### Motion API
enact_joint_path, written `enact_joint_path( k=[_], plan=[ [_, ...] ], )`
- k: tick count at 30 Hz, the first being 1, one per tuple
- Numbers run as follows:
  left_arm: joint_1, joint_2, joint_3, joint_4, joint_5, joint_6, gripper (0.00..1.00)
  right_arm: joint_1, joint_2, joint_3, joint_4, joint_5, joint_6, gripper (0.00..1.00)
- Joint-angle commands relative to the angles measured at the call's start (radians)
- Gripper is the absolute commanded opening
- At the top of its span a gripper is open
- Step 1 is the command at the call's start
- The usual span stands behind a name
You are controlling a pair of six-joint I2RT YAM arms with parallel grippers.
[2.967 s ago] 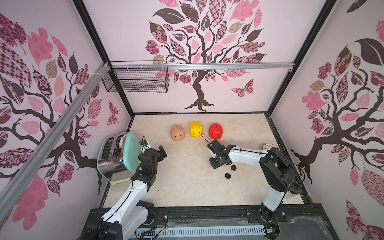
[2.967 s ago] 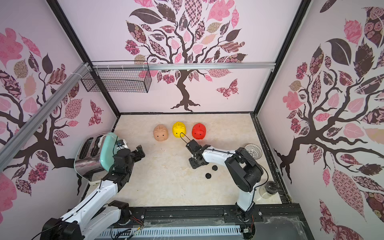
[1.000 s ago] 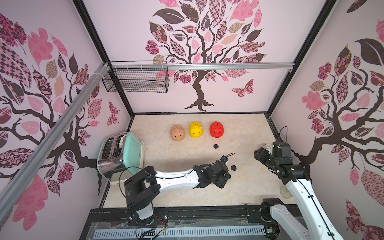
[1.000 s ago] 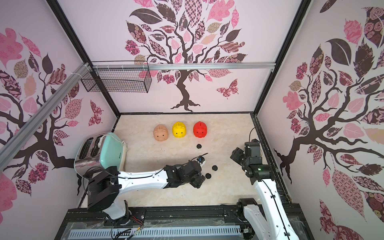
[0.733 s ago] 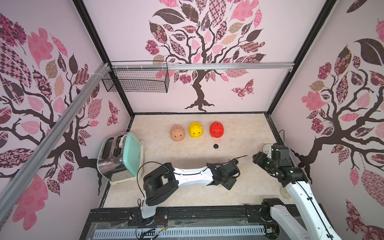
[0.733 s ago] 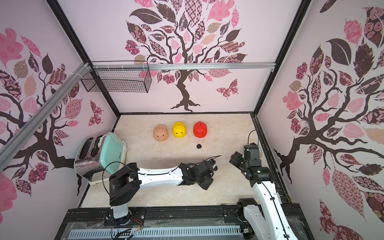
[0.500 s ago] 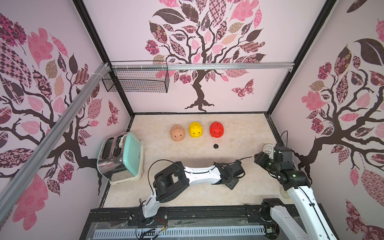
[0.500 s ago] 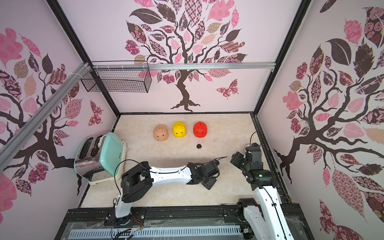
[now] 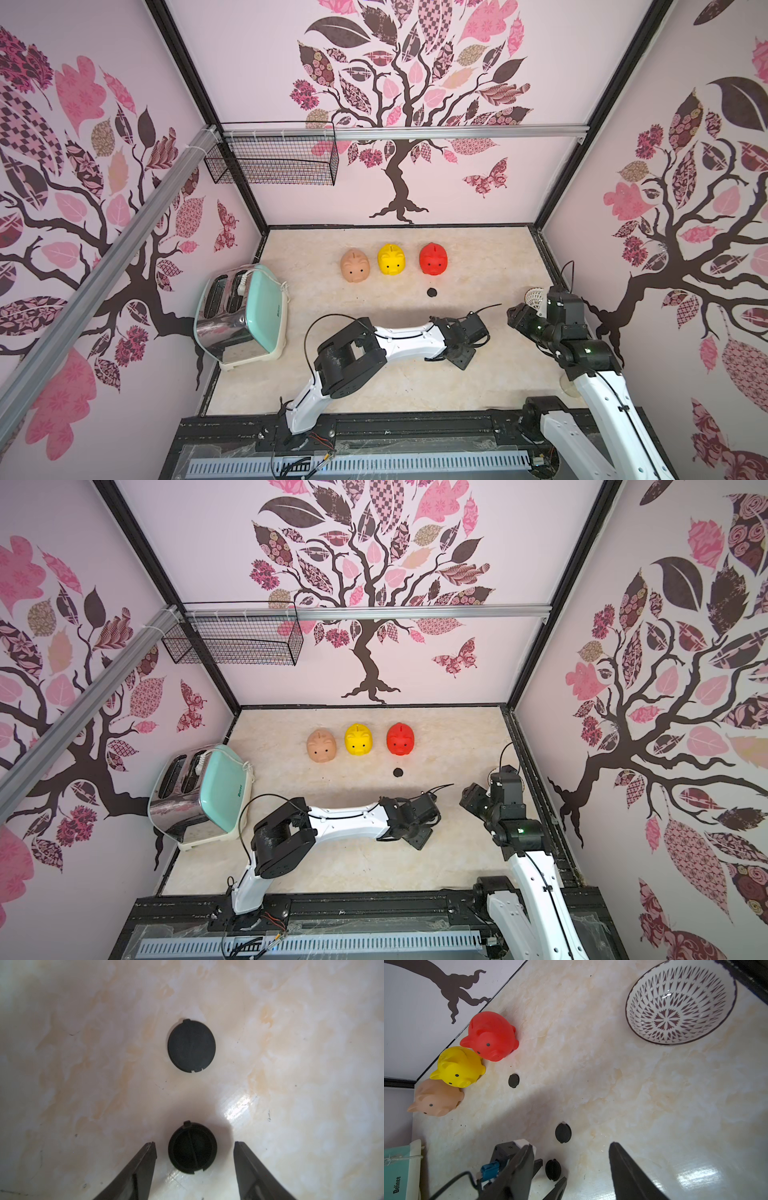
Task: Open piggy banks
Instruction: Move the lid to the center of the board.
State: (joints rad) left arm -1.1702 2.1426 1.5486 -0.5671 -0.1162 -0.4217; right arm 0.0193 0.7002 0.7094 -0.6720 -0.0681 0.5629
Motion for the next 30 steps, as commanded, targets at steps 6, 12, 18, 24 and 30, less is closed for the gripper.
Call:
enact_joint_path(
  k=[6, 12, 18, 24, 30],
  plan=[
    [0.010, 0.049, 0.040, -0.042, 0.020, -0.005, 0.60, -0.001, -0.015, -0.004, -0.001, -0.007, -0.014, 0.62],
    [0.008, 0.057, 0.062, -0.098, 0.009, 0.000, 0.53, 0.000, -0.020, -0.007, 0.002, -0.013, -0.015, 0.62],
    [-0.006, 0.045, 0.059, -0.127, -0.025, -0.004, 0.48, -0.001, -0.024, -0.008, 0.004, -0.014, -0.015, 0.62],
    [0.026, -0.004, -0.019, -0.077, -0.040, -0.025, 0.44, -0.001, -0.022, -0.013, 0.013, -0.021, -0.022, 0.62],
    [0.114, -0.057, -0.109, -0.003, -0.014, -0.026, 0.42, -0.001, -0.011, -0.016, 0.020, -0.042, -0.029, 0.62]
  ],
)
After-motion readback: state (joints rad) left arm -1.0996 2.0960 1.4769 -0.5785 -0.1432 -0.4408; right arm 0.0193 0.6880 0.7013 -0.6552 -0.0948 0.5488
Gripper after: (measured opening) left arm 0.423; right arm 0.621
